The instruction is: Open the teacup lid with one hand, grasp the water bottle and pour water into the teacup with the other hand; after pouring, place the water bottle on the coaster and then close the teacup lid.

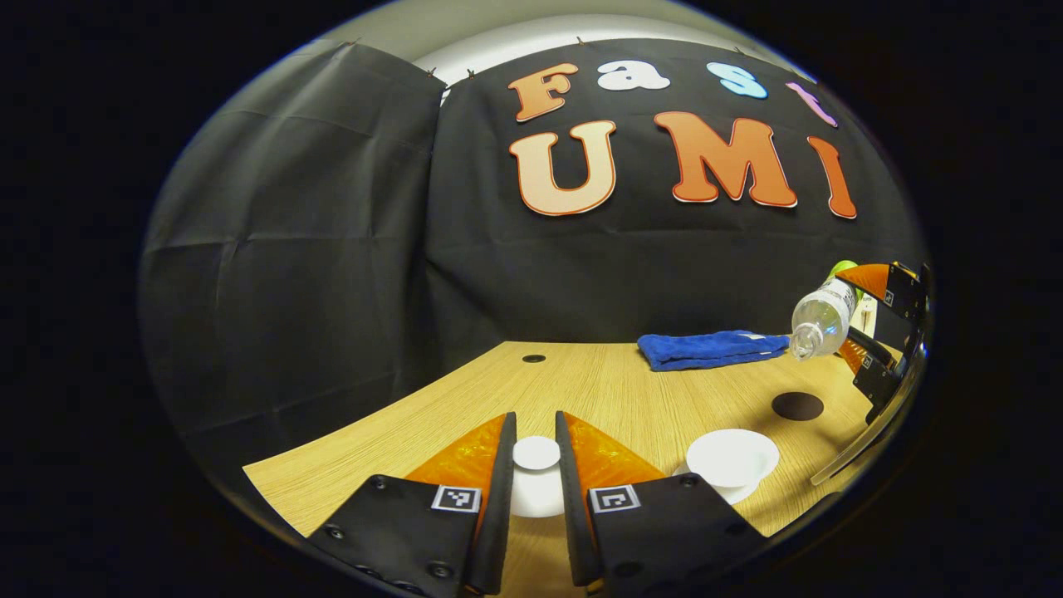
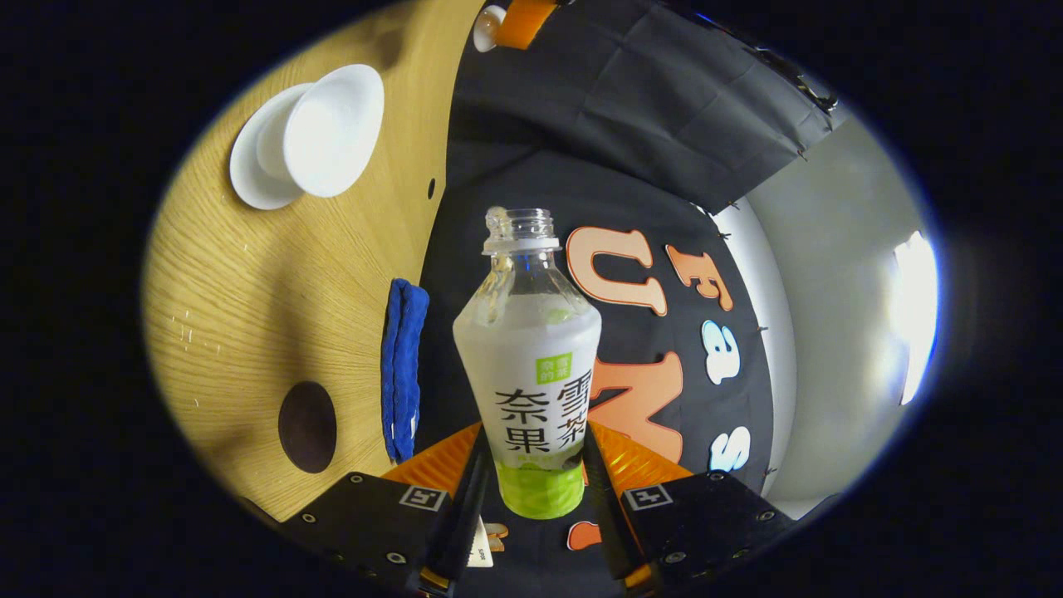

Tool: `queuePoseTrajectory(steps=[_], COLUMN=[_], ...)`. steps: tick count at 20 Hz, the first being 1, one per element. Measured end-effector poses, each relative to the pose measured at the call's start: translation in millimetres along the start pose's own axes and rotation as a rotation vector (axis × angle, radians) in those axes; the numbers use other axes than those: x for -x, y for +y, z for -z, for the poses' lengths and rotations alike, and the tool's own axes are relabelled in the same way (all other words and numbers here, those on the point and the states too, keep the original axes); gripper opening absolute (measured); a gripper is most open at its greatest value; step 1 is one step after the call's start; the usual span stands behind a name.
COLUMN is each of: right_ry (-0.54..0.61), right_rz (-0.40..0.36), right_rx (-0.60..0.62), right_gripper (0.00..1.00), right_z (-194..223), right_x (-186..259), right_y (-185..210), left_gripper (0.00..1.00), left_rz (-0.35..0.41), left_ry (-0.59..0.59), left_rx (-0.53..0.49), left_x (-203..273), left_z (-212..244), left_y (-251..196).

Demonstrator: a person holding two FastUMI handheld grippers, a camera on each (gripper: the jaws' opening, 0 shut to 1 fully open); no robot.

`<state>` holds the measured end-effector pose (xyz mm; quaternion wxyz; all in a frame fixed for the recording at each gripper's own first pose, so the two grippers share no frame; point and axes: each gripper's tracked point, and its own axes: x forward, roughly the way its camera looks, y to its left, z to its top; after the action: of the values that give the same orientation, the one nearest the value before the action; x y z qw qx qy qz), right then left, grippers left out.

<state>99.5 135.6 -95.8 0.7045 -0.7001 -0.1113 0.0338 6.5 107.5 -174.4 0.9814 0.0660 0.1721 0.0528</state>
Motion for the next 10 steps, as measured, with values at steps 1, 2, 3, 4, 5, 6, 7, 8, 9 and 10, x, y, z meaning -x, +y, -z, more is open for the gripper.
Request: queuePoseTrajectory(steps=[1,2,3,4,5,6,7,8,9,10], right_ry=[-0.007,-0.013,-0.019,-0.024,-0.028,-0.031,-0.036,-0.038,-0.042,-0.044], right_rz=[0.001,0.003,0.006,0.01,0.012,0.014,0.014,0.016,0.019,0.025], right_rx=[0.012,0.025,0.037,0.047,0.052,0.054,0.055,0.059,0.069,0.076], right_gripper=[0.63,0.63,0.63,0.63,0.63,0.63,0.63,0.63,0.63,0.63], right_z=[-1.0,-2.8,-3.7,-5.7,-6.2,-7.6,-8.0,-8.7,-10.2,-11.1], right_x=[0.2,1.1,2.2,2.7,2.2,2.0,1.9,2.2,2.4,1.9], right_y=[1.7,1.1,-0.9,-2.0,-3.1,-3.6,-2.5,-2.7,-4.0,-5.7], left_gripper=[0.34,0.34,0.34,0.34,0.34,0.34,0.33,0.34,0.34,0.34], left_rz=[0.003,0.005,0.007,0.009,0.011,0.013,0.014,0.014,0.015,0.018], left_ry=[0.001,0.002,0.002,0.002,0.001,0.002,0.003,0.004,0.006,0.006], left_rx=[0.002,0.002,0.002,0.004,0.006,0.006,0.008,0.009,0.012,0.014], left_x=[0.1,-0.5,-0.7,-1.6,-1.0,-0.9,-0.6,-1.1,-0.9,-0.5], left_z=[0.6,1.4,2.0,2.2,2.8,2.9,3.9,4.3,5.9,5.7], left_y=[0.1,-0.2,-0.3,-0.2,-0.2,-0.1,-0.2,0.3,0.7,0.9])
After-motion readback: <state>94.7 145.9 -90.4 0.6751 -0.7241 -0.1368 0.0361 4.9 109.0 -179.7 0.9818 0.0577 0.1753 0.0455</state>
